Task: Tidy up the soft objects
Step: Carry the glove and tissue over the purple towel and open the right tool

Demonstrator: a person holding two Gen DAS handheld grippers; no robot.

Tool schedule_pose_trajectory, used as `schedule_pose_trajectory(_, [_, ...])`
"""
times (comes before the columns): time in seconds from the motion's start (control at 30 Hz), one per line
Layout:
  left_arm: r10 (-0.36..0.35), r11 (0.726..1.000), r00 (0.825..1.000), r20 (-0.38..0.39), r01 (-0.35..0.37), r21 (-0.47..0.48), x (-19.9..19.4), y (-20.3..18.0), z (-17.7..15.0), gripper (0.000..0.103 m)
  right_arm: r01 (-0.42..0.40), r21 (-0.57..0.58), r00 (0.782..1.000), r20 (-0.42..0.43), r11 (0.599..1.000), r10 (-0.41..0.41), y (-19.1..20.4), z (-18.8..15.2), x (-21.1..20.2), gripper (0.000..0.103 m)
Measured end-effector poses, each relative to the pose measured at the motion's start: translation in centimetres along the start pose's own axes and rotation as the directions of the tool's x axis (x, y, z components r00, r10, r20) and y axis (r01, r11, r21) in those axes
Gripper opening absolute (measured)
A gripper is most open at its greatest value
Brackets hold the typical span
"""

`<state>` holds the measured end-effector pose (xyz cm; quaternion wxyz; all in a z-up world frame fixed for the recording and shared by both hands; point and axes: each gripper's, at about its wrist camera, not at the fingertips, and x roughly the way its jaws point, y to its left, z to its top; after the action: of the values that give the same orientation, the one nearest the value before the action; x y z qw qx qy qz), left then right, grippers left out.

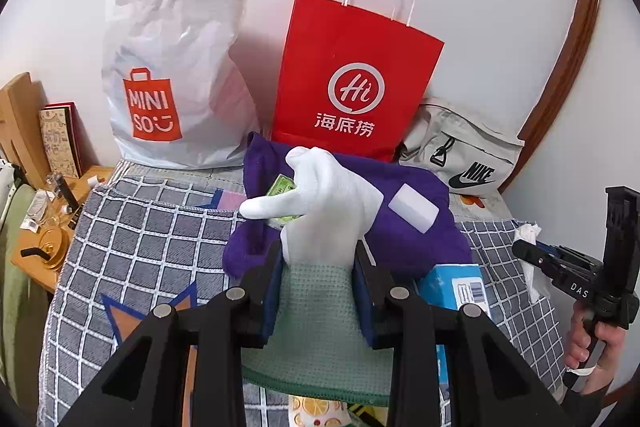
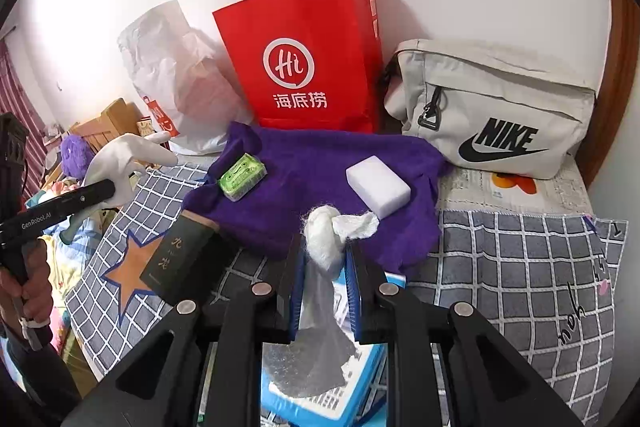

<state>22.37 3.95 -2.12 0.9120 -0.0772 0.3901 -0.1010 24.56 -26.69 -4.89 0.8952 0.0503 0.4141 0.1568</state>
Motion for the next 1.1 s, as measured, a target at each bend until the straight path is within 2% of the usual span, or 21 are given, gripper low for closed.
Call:
schedule_pose_trajectory(0.47, [-0.010,0.999,0.999,-0.049,0.012,0.045,6.5,-0.6,3.3,0.031,0.042,0.017,0.999,-0.006,0.999,-0.042,-1.9,4.6,5.0,0.019])
schedule_pose_trajectory(0.6, [0.032,0.997,0.997,-0.065,-0.027,0.069,8.7,-0.9,4.8,0.031,0.054,0.002,0.999,0.006,0.999,-0.054,-1.8,6.2,6.0,0.019])
schedule_pose_trajectory(0.73, [0.043,0.997,0.996,-0.082,-0.037,0.070,10.8,-0.7,6.2,0.031,0.051,-0.021,0.998,0.029,0.998,-0.050,-1.5,7.3,6.9,0.019])
schedule_pose_trajectory(0.87, [0.032,0.997,0.995,-0.092,-0.025,0.070,12.8,-0.7,6.6,0.031,0.024,-0.007,1.000,-0.011,1.000,-0.024,-2.0,7.0,9.1,0.019])
schedule_pose_trajectory(0.97, [0.029,0.997,0.994,-0.110,-0.022,0.069,14.7,0.1,5.9,0.031,-0.016,0.001,0.997,-0.072,1.000,0.016,-2.5,6.3,10.9,0.019])
schedule_pose_trajectory(1.1, [-0.007,0.999,0.989,-0.145,0.014,0.046,16.1,0.9,5.5,0.031,-0.011,-0.012,0.992,-0.129,1.000,0.009,-2.7,5.6,13.0,0.019])
